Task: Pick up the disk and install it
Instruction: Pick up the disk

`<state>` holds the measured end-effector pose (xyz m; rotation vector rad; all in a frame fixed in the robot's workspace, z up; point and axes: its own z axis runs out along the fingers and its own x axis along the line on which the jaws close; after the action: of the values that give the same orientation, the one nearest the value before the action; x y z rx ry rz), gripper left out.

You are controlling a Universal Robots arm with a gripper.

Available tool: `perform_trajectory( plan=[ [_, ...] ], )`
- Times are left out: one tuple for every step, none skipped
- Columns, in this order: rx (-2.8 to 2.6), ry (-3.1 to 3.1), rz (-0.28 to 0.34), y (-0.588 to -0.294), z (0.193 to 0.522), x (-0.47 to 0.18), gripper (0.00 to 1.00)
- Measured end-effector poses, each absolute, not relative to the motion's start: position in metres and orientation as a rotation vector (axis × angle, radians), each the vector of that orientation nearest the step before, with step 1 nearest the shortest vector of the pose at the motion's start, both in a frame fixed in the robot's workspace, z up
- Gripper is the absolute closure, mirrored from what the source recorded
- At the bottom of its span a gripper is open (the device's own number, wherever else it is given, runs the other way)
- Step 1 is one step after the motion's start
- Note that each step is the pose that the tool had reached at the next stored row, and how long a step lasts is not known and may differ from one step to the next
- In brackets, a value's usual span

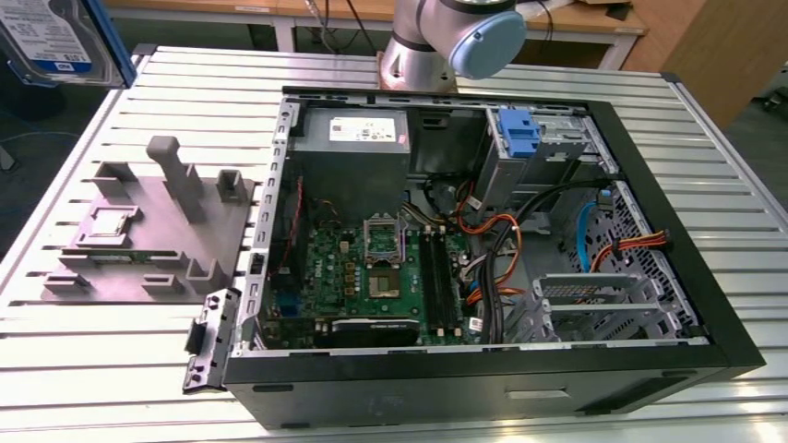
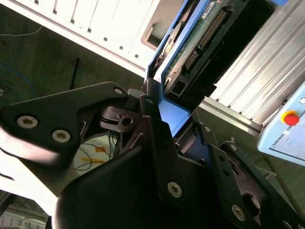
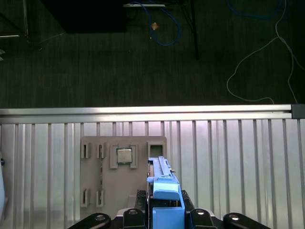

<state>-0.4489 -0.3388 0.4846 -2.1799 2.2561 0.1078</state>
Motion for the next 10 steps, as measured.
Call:
perform_trajectory(
  plan=[
    [-2.18,2.256,0.108,-0.339,0.486,-0.449,0.64],
    [-2.18,2.256,0.108,-0.339,0.487,-0.449,0.64],
    [-2.18,2.256,0.108,-0.339,0.488,-0.449,0.64],
    [-2.18,2.256,0.108,-0.339,0.49,-0.449,0.64],
    [-2.18,2.256,0.108,-0.339,0.491,-0.449,0.64],
    [-2.18,2.256,0.108,-0.339,0.492,-0.449,0.64],
    [-2.18,2.256,0.108,-0.339,0.493,-0.449,0.64],
    [-2.18,2.256,0.108,-0.339,0.494,-0.449,0.64],
    [-2.18,2.256,0.108,-0.339,0.495,-0.449,0.64],
    [-2.18,2.256,0.108,-0.339,0.496,-0.449,0.64]
  ],
)
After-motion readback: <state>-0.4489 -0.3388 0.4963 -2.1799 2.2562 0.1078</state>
